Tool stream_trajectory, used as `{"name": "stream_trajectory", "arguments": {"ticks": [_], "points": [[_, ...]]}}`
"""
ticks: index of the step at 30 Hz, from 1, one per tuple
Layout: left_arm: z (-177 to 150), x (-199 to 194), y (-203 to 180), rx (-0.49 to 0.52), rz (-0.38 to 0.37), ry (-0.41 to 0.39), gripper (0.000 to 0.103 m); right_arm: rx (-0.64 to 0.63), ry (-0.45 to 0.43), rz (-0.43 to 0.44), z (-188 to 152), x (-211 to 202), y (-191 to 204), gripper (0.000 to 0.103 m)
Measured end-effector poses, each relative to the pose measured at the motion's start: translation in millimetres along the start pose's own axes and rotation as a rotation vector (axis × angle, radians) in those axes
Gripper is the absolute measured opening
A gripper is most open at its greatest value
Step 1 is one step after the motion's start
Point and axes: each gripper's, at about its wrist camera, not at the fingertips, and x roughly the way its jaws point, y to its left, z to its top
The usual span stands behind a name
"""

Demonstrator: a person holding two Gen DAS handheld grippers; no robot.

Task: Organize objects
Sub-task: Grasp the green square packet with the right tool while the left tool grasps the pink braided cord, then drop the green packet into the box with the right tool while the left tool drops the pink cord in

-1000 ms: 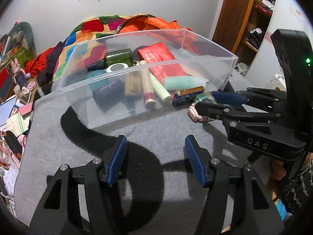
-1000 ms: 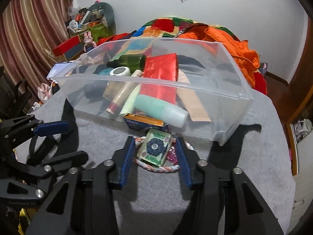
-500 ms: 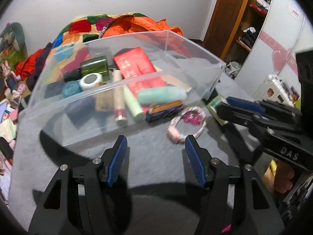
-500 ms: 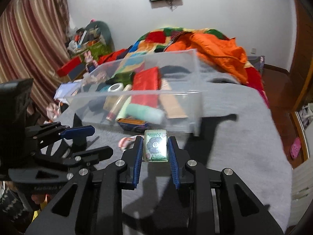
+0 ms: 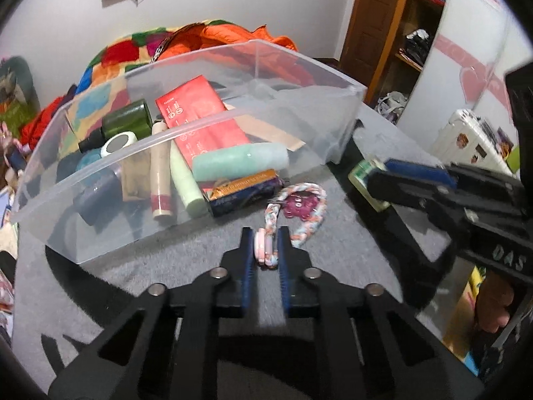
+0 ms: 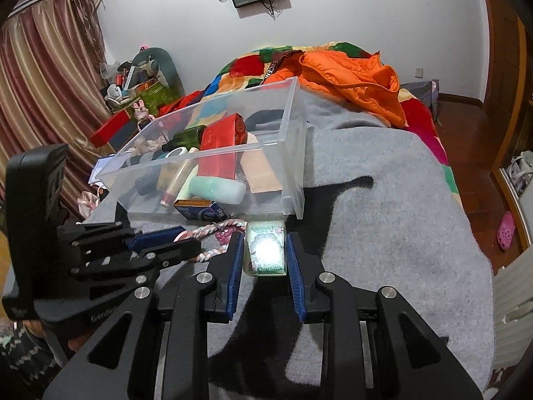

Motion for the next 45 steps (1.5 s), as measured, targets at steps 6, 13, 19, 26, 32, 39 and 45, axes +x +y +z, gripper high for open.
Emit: {"name": "stream_trajectory", "arguments": {"ticks": [6, 13, 19, 26, 32, 39, 45], "points": [[-12.8, -21.6, 7.4, -0.014, 0.007, -0.03, 0.011, -0.004, -0.009, -0.007, 1.1, -3.4, 1.6, 0.023], [-16.3, -59.6, 28.6, -0.088, -0.005, -0.108, 0.011, -0.006, -0.006, 0.001, 3.1, -4.2, 8.1, 0.023], [-13.0, -89.0, 37.5, -0.097, 0.014, -0.183, 0.011, -0.013, -0.023, 0.007, 8.3, -10.3, 14.2, 0.023], [-6.7, -112.0, 43.9, -0.096, 0.029, -0.247, 0.011, -0.034, -0.059, 0.014, 21.2, -19.6, 23.6, 0.023], [2.0, -125.4, 47.5, -0.093, 0.036, -0.292, 0.011, -0.071, -0.104, 0.018, 36.6, -25.7, 37.1, 0.023], [10.7, -140.6, 60.7, -0.127, 0.014, -0.342, 0.011, -0.092, -0.147, 0.029, 53.2, -30.5, 45.8, 0.023], [19.5, -142.2, 61.2, -0.128, -0.026, -0.357, 0.011, -0.096, -0.157, 0.036, 62.1, -26.3, 49.2, 0.023]]}}
